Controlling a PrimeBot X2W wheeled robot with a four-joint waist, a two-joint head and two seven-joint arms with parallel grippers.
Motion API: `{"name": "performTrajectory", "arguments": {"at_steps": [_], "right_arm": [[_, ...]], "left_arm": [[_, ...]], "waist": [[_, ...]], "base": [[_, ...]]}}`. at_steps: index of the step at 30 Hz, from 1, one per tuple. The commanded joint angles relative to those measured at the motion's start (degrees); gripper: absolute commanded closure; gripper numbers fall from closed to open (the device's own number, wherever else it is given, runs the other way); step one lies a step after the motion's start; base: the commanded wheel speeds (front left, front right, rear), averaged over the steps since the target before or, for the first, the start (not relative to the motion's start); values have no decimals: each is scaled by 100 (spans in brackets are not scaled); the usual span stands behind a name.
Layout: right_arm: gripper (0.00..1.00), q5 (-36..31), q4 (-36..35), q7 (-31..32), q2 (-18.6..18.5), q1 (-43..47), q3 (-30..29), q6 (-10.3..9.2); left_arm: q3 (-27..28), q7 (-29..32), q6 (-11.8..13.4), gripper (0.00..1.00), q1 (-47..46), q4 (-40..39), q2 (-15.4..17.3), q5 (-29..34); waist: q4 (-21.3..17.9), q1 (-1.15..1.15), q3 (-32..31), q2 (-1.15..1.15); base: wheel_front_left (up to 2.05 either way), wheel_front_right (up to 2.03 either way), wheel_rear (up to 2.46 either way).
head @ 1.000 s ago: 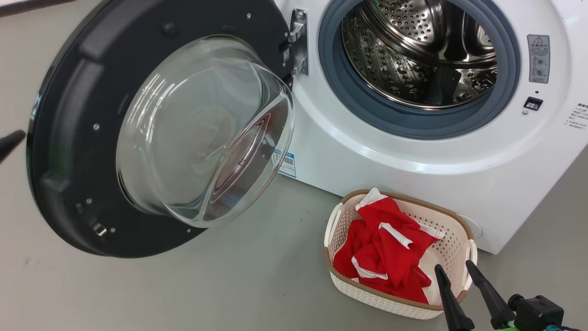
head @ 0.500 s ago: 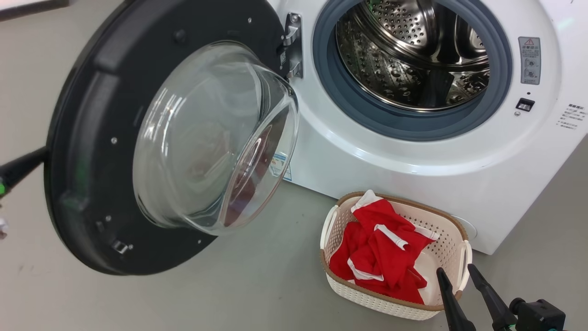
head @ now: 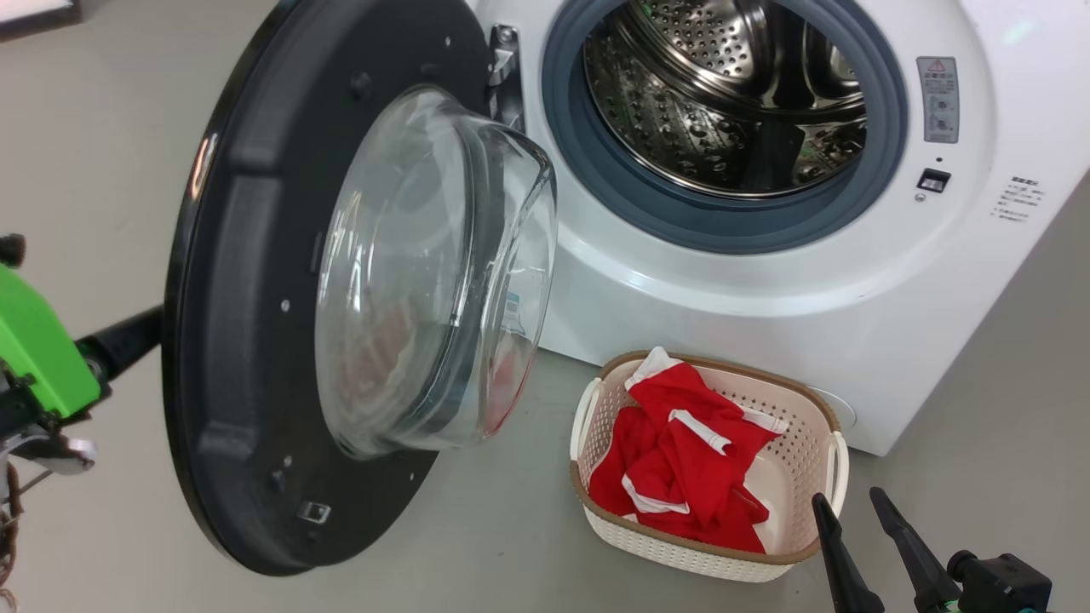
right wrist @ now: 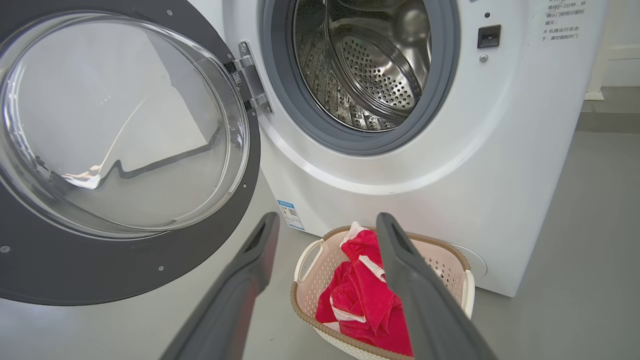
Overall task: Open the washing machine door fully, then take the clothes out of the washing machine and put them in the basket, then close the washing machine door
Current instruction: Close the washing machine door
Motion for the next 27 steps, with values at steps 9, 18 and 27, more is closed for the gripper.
{"name": "performTrajectory", "arguments": {"at_steps": [9, 18, 27], "right_arm": [[0, -78, -157, -37, -72, -134, 95, 43], [0, -76, -146, -37, -73, -159, 103, 43], [0, -67, -137, -37, -56, -196, 126, 43]], "left_arm": [[-286, -75, -40, 100, 58, -832, 290, -493], [-754, -232, -40, 100, 157, -1384, 250, -648], [-1093, -520, -40, 100, 121, -1618, 157, -658]], "waist": [[-282, 0, 40, 0], [-468, 0, 52, 0], [-713, 0, 59, 0]], "base": [[0, 0, 0], [0, 0, 0], [0, 0, 0]]}}
